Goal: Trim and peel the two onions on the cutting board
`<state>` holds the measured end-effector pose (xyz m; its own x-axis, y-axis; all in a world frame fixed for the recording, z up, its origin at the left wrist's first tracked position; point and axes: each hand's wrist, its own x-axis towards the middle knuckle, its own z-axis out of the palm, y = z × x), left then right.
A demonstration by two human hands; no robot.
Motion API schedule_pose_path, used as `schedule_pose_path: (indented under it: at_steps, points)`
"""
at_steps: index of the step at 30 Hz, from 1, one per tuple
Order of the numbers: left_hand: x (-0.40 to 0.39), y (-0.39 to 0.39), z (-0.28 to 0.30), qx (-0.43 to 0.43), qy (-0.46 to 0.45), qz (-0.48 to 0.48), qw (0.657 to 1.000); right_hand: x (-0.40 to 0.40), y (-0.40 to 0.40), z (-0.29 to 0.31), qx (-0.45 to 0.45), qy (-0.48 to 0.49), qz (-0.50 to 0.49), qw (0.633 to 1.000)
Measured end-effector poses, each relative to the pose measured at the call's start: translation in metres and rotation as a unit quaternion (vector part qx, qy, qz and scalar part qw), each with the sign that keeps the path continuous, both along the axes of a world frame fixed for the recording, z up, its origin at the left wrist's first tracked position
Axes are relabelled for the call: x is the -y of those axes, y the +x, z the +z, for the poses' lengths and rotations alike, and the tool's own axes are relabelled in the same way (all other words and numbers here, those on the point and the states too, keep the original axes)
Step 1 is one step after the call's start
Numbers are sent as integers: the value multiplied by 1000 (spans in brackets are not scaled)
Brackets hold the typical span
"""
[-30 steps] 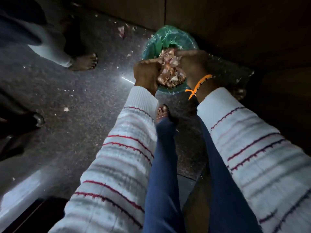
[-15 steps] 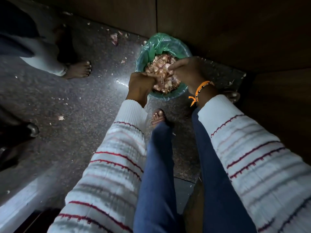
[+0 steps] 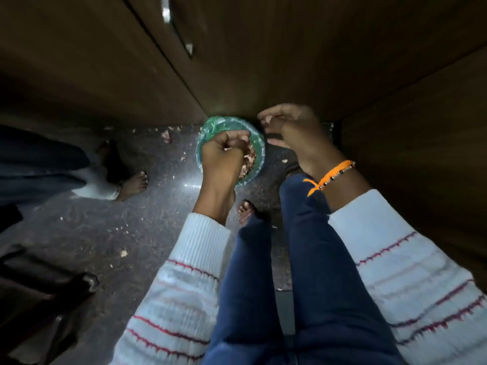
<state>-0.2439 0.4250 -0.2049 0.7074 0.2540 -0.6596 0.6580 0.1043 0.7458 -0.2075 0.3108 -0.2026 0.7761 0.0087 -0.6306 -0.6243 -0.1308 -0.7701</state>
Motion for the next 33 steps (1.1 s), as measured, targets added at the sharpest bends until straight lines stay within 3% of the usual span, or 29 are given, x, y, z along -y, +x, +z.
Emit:
schedule_pose_path:
  at_steps: [7,14,22,28,33]
  points:
    - [72,30,104,103,-47,-120,986,85,-7,120,92,1,-94,991]
    - [160,79,169,171,-73,-233,954,166,6,191,178,-14,-224,958]
    - [253,131,207,218,-76,-325,917,252,44,222,223,-9,-300,927]
    - [312,166,222,213,-83,-349,909,307,70,232,226,-11,-350,909]
    - [354,187,226,195,-97,-376,901,343,82,233,248,-116,-368,889]
